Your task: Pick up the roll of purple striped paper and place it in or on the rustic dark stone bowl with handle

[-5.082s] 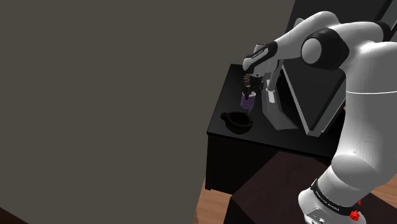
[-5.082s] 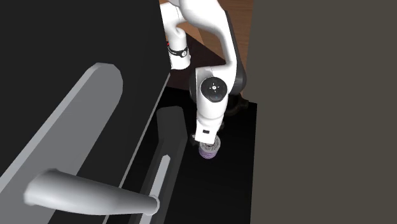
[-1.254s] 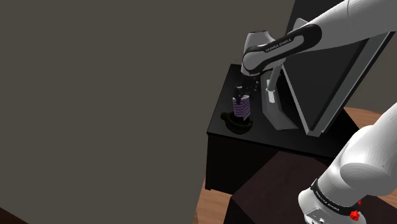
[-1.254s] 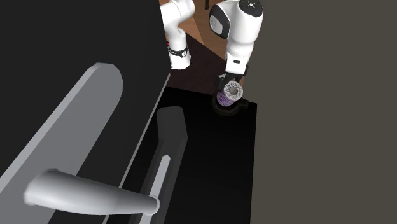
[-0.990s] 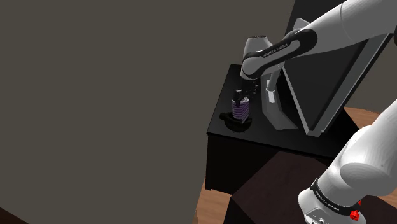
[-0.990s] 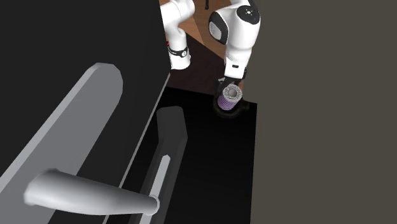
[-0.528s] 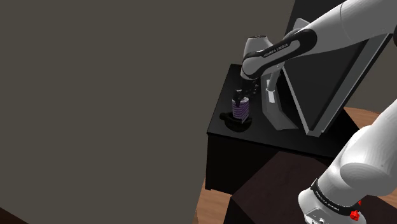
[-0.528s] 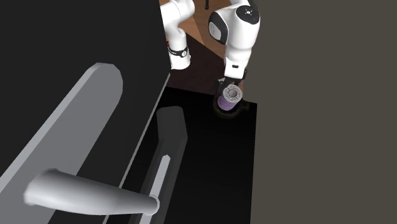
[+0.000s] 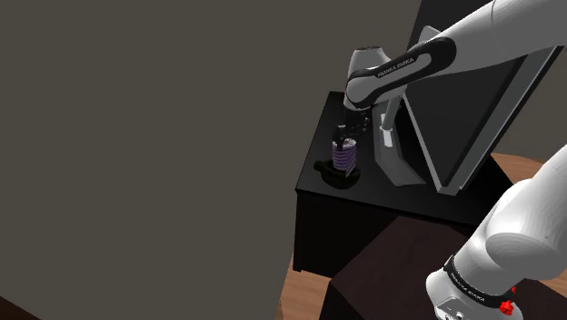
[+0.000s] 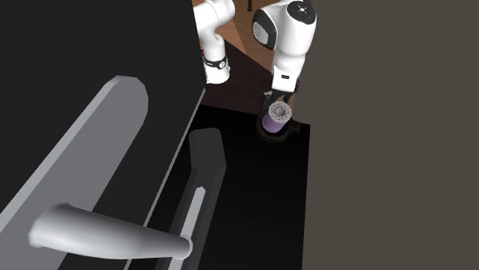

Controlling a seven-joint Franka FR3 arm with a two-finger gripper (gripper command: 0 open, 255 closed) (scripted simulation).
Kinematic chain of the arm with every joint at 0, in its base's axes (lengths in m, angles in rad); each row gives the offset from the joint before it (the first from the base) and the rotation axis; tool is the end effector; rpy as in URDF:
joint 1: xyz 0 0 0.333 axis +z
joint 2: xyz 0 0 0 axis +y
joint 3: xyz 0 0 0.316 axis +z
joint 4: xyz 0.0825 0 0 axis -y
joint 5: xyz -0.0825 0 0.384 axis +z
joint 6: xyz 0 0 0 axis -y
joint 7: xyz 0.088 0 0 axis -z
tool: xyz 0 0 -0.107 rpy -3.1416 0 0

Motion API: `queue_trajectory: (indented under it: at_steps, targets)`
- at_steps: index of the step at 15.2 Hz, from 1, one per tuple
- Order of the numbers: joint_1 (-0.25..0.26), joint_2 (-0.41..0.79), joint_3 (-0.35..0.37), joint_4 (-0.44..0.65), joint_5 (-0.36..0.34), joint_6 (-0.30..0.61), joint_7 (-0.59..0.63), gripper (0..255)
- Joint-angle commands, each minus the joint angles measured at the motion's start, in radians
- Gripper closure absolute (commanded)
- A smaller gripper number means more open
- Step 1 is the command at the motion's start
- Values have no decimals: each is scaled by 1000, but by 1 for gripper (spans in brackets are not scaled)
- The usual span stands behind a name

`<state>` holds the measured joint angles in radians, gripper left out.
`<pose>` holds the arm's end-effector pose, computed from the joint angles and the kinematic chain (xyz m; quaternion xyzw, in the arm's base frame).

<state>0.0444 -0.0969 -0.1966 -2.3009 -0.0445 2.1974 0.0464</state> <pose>0.4913 -0.0775 0.3863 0.9963 -0.0856 -0.0045 0.0083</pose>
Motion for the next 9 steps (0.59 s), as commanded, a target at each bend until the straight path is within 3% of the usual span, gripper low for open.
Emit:
queue_trajectory:
  at_steps: [1, 9]
  targets:
    - [1, -30, 3, 31, -5, -62, 5, 0]
    - [1, -41, 4, 47, -6, -89, 6, 0]
